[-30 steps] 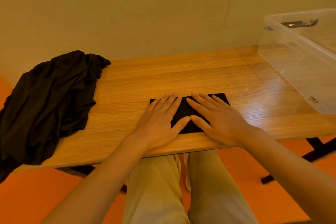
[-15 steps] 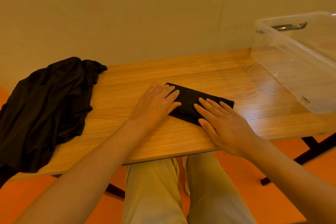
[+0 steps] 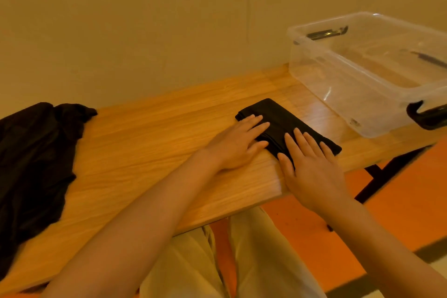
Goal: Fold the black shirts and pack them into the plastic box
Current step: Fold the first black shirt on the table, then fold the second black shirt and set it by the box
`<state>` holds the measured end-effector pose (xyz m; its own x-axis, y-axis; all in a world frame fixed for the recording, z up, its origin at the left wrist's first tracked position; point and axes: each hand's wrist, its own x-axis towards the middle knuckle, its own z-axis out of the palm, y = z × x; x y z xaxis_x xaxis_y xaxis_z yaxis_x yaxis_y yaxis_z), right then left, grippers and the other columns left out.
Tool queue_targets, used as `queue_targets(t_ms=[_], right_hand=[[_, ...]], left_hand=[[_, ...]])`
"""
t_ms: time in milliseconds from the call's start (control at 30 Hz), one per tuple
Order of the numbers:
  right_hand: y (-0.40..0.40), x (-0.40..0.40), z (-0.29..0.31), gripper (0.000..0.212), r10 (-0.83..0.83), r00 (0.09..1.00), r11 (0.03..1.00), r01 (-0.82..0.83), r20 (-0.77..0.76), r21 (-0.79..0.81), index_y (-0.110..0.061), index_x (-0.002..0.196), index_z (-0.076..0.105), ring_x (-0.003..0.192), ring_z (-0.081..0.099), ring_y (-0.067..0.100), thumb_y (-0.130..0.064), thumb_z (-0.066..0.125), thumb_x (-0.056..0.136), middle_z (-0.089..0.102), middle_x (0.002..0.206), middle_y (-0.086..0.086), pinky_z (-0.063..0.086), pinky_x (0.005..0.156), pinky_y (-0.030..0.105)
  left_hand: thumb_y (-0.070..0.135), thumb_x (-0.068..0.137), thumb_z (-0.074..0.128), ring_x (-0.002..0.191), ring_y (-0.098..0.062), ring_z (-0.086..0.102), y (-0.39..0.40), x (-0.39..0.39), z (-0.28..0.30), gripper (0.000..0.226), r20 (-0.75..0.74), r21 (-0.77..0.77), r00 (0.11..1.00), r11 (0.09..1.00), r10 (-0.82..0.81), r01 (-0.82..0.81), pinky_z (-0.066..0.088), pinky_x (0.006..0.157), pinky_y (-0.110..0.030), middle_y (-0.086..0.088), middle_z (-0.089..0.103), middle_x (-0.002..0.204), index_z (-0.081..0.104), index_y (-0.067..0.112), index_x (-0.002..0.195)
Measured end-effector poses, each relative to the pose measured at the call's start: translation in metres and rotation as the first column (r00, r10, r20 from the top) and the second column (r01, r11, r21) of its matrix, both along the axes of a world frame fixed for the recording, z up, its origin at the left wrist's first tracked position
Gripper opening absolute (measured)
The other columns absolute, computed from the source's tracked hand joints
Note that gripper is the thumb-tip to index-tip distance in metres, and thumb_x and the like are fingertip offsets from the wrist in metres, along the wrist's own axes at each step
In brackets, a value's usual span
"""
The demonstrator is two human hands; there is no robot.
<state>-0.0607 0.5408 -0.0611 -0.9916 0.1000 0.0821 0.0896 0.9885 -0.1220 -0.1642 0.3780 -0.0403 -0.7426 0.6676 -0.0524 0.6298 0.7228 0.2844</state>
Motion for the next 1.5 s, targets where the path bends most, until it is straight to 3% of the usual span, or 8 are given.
queue_targets(t_ms=[233,367,767,900,1267,1500], right_hand=[[0.028,0.004,0.003,0.059,-0.145,0.989,0.989,0.146,0.039,-0.025,-0.022,0.152,0.002,0.147,-0.005,0.017,-0.048,0.007,0.099,-0.003,0.160,0.002,-0.001,0.119,0.038],[0.037,0.008,0.004,0.063,-0.191,0.981,0.981,0.192,0.028,-0.030,-0.022,0.152,0.002,0.147,-0.005,0.018,-0.050,-0.003,0.096,-0.002,0.161,0.003,-0.001,0.118,0.039],[0.046,0.017,0.001,0.073,-0.247,0.969,0.967,0.247,-0.002,-0.059,-0.025,0.152,0.003,0.147,-0.004,0.018,-0.055,-0.008,0.087,0.000,0.161,0.002,-0.003,0.117,0.037],[0.055,0.017,0.001,0.080,-0.217,0.976,0.974,0.216,-0.005,-0.063,-0.026,0.152,0.005,0.147,-0.004,0.016,-0.058,-0.014,0.081,0.001,0.161,0.001,-0.003,0.117,0.035],[0.055,0.006,0.020,0.064,-0.120,0.992,0.989,0.122,0.037,-0.087,-0.023,0.151,0.015,0.147,0.000,0.017,-0.057,0.018,0.098,0.005,0.161,0.003,0.002,0.120,0.040],[0.030,-0.028,0.038,0.053,0.137,0.991,0.988,-0.137,-0.009,-0.064,-0.027,0.148,0.026,0.146,0.012,0.020,-0.048,0.031,0.099,0.017,0.159,0.001,0.014,0.119,0.041]], left_hand=[[0.044,0.101,0.035,0.147,-0.006,-0.001,0.048,-0.026,0.004,0.056,0.004,-0.004,0.985,0.985,-0.170,0.170,0.008,0.117,-0.026,0.009,0.007,0.161,0.019,0.029,0.153],[0.044,0.101,0.037,0.146,-0.004,0.000,0.064,-0.033,0.003,0.055,-0.002,0.021,0.973,0.973,-0.231,0.231,0.006,0.112,-0.019,0.010,0.009,0.161,0.021,0.030,0.152],[0.045,0.100,0.037,0.146,-0.006,0.007,0.081,-0.040,-0.004,0.055,-0.089,0.024,0.943,0.946,-0.321,0.324,0.015,0.115,-0.024,0.008,0.014,0.160,0.025,0.030,0.151],[0.047,0.100,0.037,0.147,-0.008,0.009,0.086,-0.038,-0.009,0.055,-0.130,0.039,0.948,0.954,-0.290,0.297,0.021,0.116,-0.030,0.008,0.017,0.160,0.027,0.029,0.151],[0.047,0.100,0.037,0.147,-0.010,0.009,0.072,-0.034,-0.004,0.056,-0.178,0.071,0.953,0.963,-0.245,0.260,0.010,0.118,-0.030,0.005,0.019,0.159,0.026,0.027,0.151],[0.059,0.096,0.023,0.144,-0.015,0.022,0.017,-0.031,0.005,0.063,-0.298,-0.111,0.940,0.984,-0.164,0.136,0.012,0.117,-0.034,0.004,0.026,0.157,0.028,0.027,0.150]])
